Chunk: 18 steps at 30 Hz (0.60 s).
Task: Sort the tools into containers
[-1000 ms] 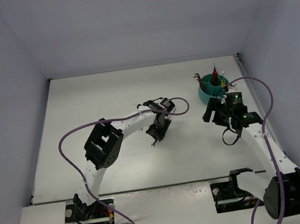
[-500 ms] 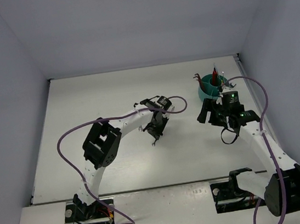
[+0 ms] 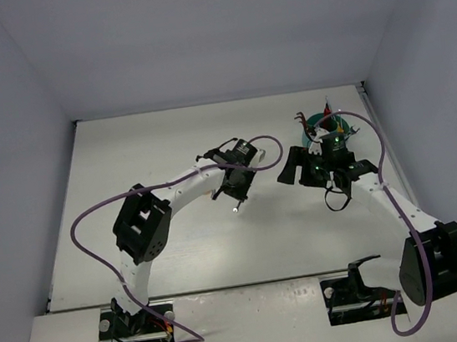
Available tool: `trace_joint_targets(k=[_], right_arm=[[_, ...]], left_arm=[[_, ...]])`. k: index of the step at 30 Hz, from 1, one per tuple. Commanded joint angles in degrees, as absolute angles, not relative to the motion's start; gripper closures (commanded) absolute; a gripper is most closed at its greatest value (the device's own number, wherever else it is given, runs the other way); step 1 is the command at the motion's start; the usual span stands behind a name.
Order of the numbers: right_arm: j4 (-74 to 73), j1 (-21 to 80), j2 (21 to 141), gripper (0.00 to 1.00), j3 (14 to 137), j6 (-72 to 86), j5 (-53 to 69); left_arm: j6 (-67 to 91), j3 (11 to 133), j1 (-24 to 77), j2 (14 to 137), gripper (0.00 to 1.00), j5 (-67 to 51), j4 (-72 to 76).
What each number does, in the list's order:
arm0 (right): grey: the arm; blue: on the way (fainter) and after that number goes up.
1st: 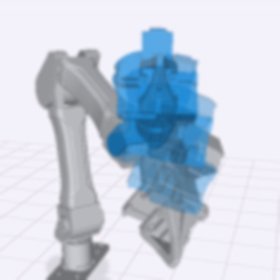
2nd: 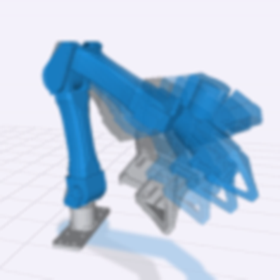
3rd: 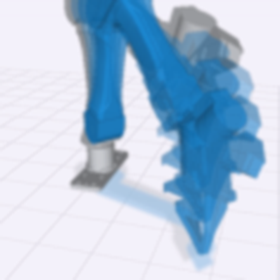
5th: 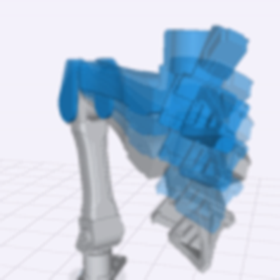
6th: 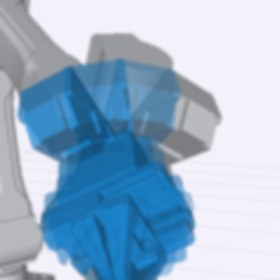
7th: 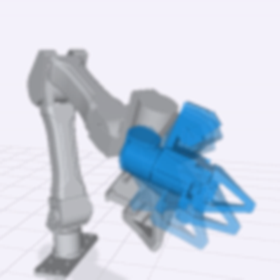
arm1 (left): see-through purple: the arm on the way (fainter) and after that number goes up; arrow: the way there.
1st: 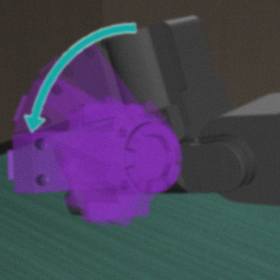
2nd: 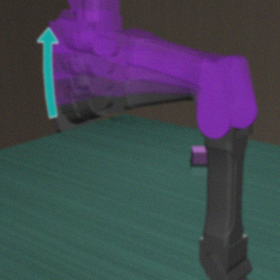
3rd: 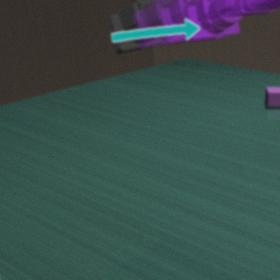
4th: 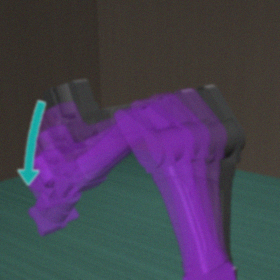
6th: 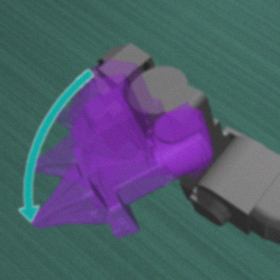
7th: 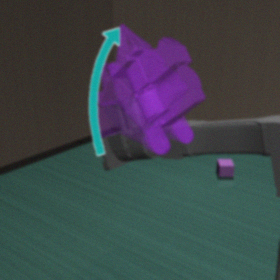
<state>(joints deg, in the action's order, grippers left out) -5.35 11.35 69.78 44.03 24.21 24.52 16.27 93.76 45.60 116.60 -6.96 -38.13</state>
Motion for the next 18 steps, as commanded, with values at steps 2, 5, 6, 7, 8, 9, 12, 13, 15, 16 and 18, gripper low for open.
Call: trace_joint_targets(k=[2,5,6,7,8,9,12,13,15,16,18], right_arm=[[4.24,11.94,72.84,0.26,45.62,24.43,31.85],[6.53,12.32,74.03,0.29,45.97,24.35,32.45],[7.11,12.56,74.61,0.3,46.12,24.35,32.79],[7.69,12.78,75.17,0.31,46.3,24.36,33.07],[8.22,12.94,75.65,0.32,46.56,24.41,33.18],[8.59,13.08,76.19,0.33,46.78,24.39,33.18],[9.77,13.37,77.54,0.36,47.21,24.44,33.24],[10.46,13.8,78.48,0.37,47.63,24.61,33.83],[11.34,14.41,79.28,0.39,48.08,24.87,33.93],[11.78,14.68,79.89,0.39,48.6,24.87,34.02],[13.08,15.46,80.5,0.4,49.3,24.95,34.28]], left_arm=[[17.0,92.36,45.09,110.09,1.0,-9.56,-33.27],[17.77,90.95,45.09,108.6,1.0,-10.48,-31.52],[18.06,90.61,45.09,107.97,1.0,-10.87,-30.74],[18.43,90.25,45.09,107.38,1.0,-11.25,-30.02],[19.01,89.82,45.09,106.89,1.0,-11.63,-29.49],[19.4,89.54,45.13,106.43,1.0,-11.93,-28.96],[20.14,89.38,45.09,105.81,1.0,-12.59,-28.29],[20.56,89.3,45.09,105.47,1.0,-13.18,-28.04],[21.01,89.3,45.09,105.11,1.0,-13.71,-27.68],[21.36,89.3,45.09,104.85,1.0,-14.06,-27.16],[21.97,89.44,45.09,104.62,1.0,-14.97,-26.85]])
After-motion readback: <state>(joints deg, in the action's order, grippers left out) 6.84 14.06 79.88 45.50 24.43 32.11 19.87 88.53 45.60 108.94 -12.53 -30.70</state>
